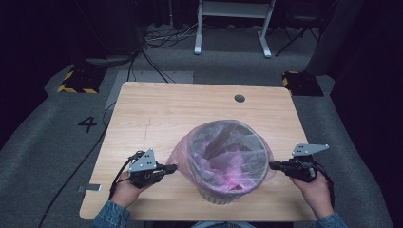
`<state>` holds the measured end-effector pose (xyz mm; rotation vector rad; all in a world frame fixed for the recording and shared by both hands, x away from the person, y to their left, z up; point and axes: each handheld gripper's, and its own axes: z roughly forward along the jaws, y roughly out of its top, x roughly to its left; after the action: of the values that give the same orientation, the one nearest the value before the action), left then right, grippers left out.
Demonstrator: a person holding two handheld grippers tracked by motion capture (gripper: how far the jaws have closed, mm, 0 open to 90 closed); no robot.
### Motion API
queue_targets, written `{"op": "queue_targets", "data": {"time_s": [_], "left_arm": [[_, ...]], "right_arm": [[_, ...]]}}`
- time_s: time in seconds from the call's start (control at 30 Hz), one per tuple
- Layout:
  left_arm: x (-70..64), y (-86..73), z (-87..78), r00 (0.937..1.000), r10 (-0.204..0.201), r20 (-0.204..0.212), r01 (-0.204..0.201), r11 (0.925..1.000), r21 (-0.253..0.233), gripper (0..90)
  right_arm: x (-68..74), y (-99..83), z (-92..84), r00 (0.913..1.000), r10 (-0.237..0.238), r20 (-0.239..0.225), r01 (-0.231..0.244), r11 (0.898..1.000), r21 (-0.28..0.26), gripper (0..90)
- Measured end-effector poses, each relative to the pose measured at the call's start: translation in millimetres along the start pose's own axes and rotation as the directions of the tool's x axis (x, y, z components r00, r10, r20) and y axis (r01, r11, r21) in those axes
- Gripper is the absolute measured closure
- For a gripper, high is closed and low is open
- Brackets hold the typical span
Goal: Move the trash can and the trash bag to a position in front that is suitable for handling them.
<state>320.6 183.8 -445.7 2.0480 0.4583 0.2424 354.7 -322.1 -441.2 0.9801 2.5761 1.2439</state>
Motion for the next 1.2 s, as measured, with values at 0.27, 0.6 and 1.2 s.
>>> {"op": "queue_targets", "data": {"time_s": [0.27,0.6,1.2], "left_arm": [[-2.1,-12.5,9.7,0.9998,-0.010,0.016,0.008,0.9939,0.110,89.9],[-7.1,-21.4,-5.9,0.9973,-0.063,0.038,0.061,0.9972,0.043,58.1],[-18.3,33.9,12.3,0.9969,-0.070,0.036,0.073,0.9929,-0.094,26.4]], "right_arm": [[4.2,-36.7,15.4,0.9976,0.061,-0.035,-0.056,0.991,0.123,90.0],[10.6,-47.2,-20.8,0.9982,0.034,-0.050,-0.037,0.997,-0.065,47.2],[56.4,10.5,-24.6,0.9825,-0.170,-0.075,0.148,0.958,-0.244,10.8]]}}
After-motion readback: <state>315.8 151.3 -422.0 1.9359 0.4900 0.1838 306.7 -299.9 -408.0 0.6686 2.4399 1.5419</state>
